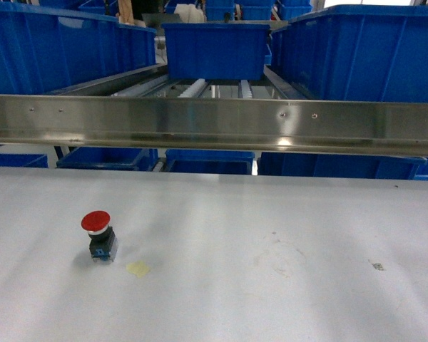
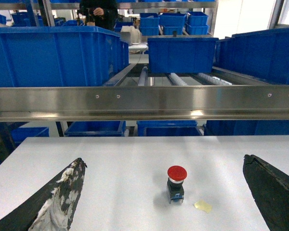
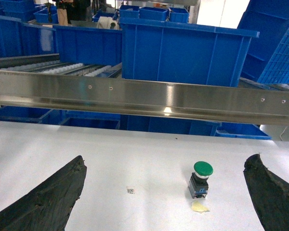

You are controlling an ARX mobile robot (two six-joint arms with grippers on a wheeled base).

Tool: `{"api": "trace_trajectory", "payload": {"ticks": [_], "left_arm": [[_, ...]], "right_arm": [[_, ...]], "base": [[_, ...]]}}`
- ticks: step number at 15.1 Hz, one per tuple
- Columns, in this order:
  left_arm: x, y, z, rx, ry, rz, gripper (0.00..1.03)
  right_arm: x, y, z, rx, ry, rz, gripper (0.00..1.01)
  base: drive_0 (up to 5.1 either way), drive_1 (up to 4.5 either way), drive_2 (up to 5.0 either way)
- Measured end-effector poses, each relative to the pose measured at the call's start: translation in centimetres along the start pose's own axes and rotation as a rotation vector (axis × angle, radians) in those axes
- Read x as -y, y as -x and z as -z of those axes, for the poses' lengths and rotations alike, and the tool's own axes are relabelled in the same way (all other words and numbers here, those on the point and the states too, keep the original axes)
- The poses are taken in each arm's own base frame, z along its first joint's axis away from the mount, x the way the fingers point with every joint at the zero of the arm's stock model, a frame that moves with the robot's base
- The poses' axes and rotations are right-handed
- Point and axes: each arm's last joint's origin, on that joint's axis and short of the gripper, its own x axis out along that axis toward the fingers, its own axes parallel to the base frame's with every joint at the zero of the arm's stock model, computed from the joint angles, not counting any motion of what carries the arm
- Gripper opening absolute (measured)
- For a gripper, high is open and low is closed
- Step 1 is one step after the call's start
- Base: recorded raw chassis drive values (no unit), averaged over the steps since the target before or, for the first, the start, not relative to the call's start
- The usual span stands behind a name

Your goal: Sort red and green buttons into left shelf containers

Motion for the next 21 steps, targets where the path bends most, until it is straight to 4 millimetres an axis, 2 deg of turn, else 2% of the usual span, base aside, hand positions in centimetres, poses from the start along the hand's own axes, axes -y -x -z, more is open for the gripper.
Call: {"api": "trace_trajectory", "payload": {"ticks": [18, 21], "left_arm": [[0.0, 0.0, -0.1, 0.005, 0.000, 0.008, 0.98], [0.2, -1.5, -1.1, 0.029, -0.016, 0.066, 0.98]], "right_arm": [[0.0, 0.0, 0.0, 0.002, 0.002, -0.001, 0.98], [0.0, -1.5, -0.3, 0.002, 0.015, -0.011, 0.98]], "base": [[0.0, 0.00, 0.0], [0.0, 0.00, 0.0]]}}
